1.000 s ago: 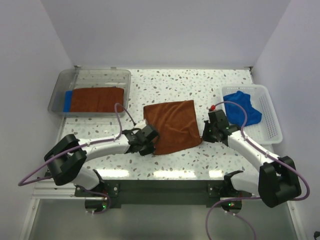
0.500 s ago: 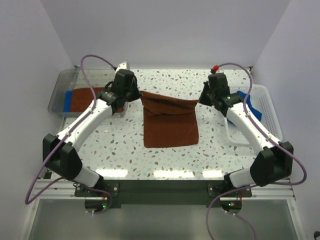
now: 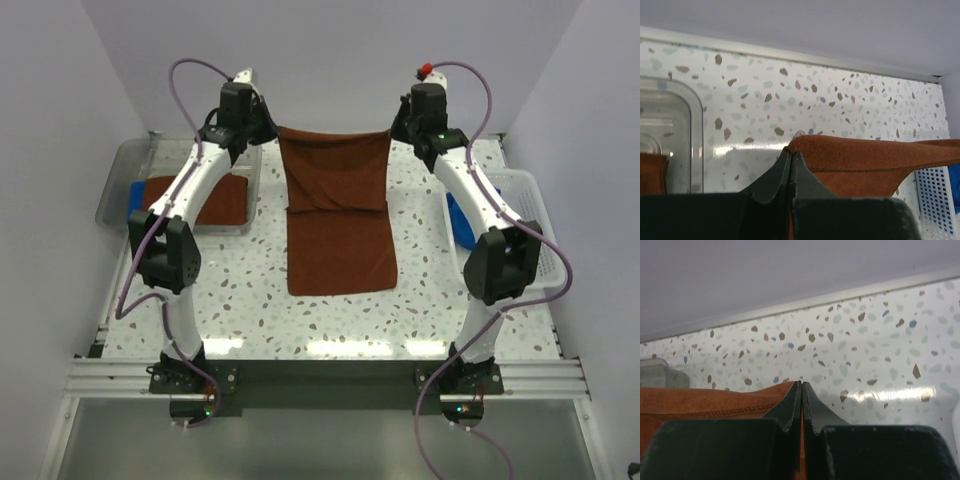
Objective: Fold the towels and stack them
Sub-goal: Fold the towel
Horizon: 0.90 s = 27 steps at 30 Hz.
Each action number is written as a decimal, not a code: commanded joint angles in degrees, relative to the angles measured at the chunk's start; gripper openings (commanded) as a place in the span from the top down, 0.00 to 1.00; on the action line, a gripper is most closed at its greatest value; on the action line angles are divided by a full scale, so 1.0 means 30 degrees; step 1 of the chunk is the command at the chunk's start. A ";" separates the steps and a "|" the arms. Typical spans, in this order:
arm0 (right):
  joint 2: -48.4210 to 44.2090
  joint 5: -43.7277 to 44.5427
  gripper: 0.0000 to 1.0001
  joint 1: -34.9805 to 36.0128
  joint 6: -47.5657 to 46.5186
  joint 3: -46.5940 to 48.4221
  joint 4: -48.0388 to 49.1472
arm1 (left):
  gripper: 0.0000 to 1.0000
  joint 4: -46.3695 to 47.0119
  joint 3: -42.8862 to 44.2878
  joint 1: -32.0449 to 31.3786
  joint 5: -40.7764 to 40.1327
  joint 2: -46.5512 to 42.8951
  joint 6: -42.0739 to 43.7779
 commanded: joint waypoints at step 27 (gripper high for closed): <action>-0.0182 -0.2930 1.00 -0.1427 -0.1441 -0.0806 -0.0361 | 1.00 0.3905 -0.3420 0.1464 0.4584 -0.1351 -0.0028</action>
